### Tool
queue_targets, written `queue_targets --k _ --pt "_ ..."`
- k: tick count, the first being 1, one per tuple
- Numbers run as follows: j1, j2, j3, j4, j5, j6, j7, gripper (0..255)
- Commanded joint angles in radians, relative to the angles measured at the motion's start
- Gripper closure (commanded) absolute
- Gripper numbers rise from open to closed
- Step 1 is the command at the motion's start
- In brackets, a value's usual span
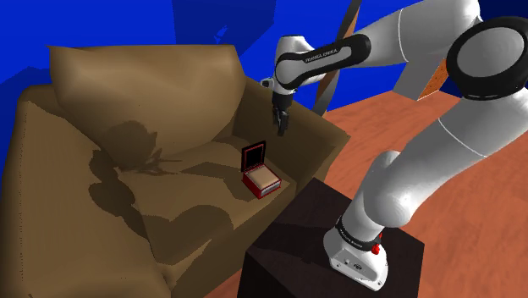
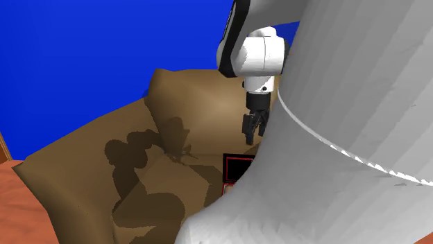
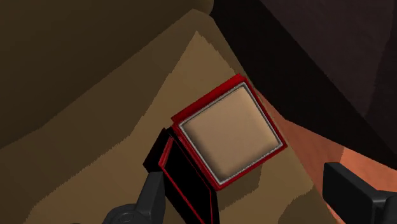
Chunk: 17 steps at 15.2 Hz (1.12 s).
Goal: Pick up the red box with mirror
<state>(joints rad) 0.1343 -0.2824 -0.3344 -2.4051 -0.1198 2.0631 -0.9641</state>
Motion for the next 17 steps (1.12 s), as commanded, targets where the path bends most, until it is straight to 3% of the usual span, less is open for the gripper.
queue_targets --k 1,8,17 --pt "0.012 0.077 -0.017 0.017 -0.008 0.054 -0.085 0" --pt "0.030 0.357 -0.032 0.098 -0.007 0.237 -0.349 0" --pt "0.022 0.451 -0.024 0.081 0.021 0.344 -0.372 0"
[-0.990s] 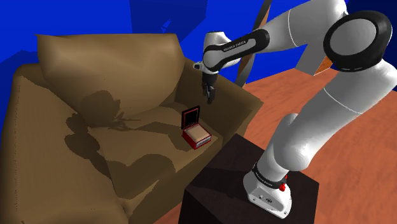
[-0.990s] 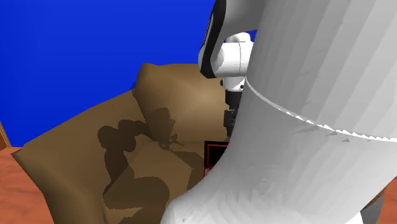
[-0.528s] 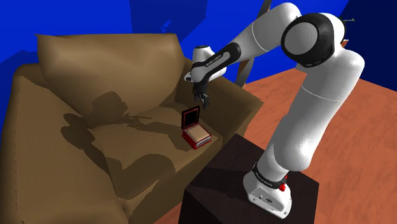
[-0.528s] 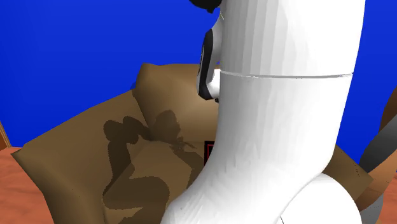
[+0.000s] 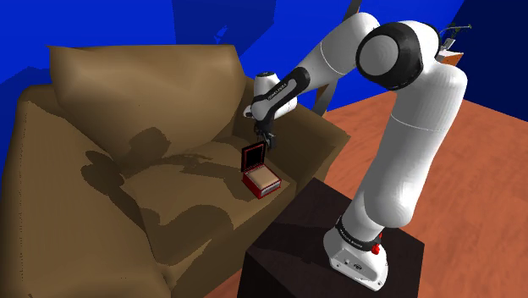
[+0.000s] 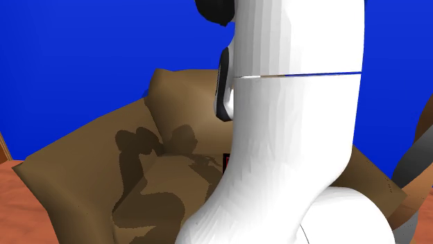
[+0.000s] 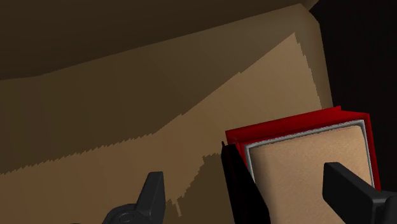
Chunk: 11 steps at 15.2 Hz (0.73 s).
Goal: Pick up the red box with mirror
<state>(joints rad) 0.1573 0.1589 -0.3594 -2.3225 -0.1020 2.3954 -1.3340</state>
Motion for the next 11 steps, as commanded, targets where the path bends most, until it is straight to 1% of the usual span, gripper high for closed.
queue_targets --k 1,2,11 --pt "-0.001 0.009 0.001 -0.002 0.003 0.012 -0.002 0" --pt "-0.002 0.010 0.000 -0.003 0.004 0.013 -0.003 255" --pt "-0.001 0.010 0.001 -0.002 0.004 0.012 -0.002 255"
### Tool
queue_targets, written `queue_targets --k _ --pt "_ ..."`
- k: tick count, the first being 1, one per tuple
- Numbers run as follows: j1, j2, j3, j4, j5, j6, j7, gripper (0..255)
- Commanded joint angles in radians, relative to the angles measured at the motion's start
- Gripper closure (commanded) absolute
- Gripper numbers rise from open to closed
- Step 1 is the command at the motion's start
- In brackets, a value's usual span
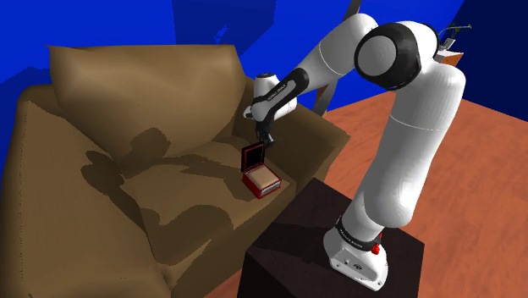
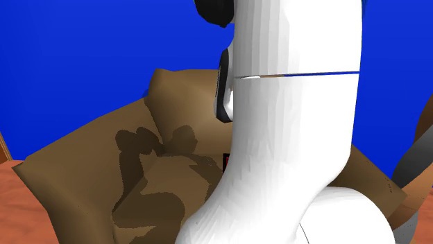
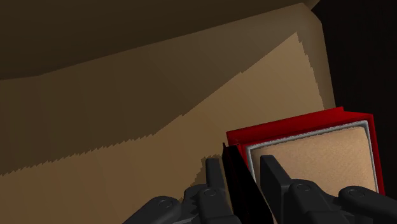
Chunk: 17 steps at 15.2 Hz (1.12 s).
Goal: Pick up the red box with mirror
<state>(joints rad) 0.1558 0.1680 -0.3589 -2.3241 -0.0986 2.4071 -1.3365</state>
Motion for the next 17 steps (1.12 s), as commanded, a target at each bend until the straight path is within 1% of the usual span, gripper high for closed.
queue_targets --k 1,15,17 --pt "0.001 -0.011 -0.001 0.002 -0.004 -0.013 0.002 255" --pt "0.012 -0.151 -0.006 0.055 -0.049 -0.200 0.020 255" --pt "0.012 -0.152 -0.006 0.056 -0.049 -0.202 0.020 255"
